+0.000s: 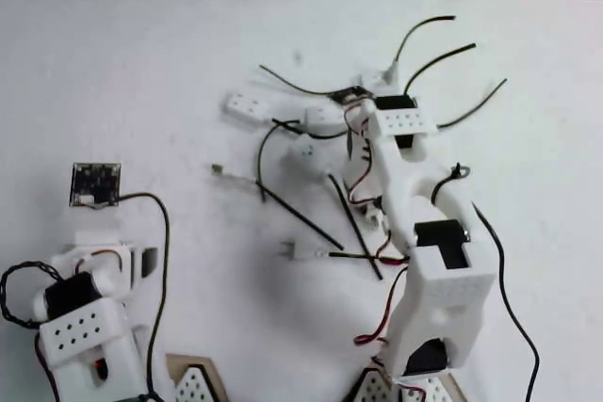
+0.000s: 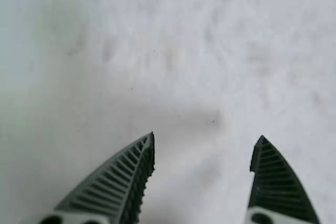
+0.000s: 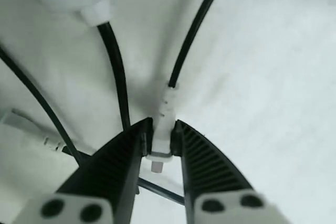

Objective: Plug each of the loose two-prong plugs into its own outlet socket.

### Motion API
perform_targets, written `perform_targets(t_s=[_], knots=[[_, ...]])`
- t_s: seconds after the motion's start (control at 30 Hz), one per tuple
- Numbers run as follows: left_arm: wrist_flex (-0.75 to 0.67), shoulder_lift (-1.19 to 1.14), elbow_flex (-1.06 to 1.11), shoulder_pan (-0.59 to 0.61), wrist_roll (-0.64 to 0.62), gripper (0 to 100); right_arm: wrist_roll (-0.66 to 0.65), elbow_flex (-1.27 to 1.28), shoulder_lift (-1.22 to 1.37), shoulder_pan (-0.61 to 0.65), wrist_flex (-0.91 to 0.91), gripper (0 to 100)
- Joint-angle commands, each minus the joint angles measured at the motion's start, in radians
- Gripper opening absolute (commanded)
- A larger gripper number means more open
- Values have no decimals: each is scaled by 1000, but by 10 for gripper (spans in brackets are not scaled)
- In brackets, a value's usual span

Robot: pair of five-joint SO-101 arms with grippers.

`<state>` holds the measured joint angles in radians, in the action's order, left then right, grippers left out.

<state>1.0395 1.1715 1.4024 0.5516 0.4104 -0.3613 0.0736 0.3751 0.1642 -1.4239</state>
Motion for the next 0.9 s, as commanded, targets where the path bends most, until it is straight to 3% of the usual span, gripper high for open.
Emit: perform_targets(t_s=[0.0, 0.23, 0.4, 0.5, 0.67, 0.87], knots=[[-20, 18, -5, 4, 11, 294, -14, -40, -104, 10, -68, 17], [-20, 18, -5, 4, 9, 294, -14, -34, -298, 54, -168, 17], [-43, 19, -12, -33, 2, 294, -2, -31, -510, 168, -266, 17], [-48, 19, -28, -88, -31, 294, 71, -23, -622, 237, -274, 17], [-41, 19, -164, -170, -184, 294, 178, 120, -788, 386, -173, 17], [-49, 19, -322, -268, -342, 294, 265, 368, -998, 499, 111, 17]])
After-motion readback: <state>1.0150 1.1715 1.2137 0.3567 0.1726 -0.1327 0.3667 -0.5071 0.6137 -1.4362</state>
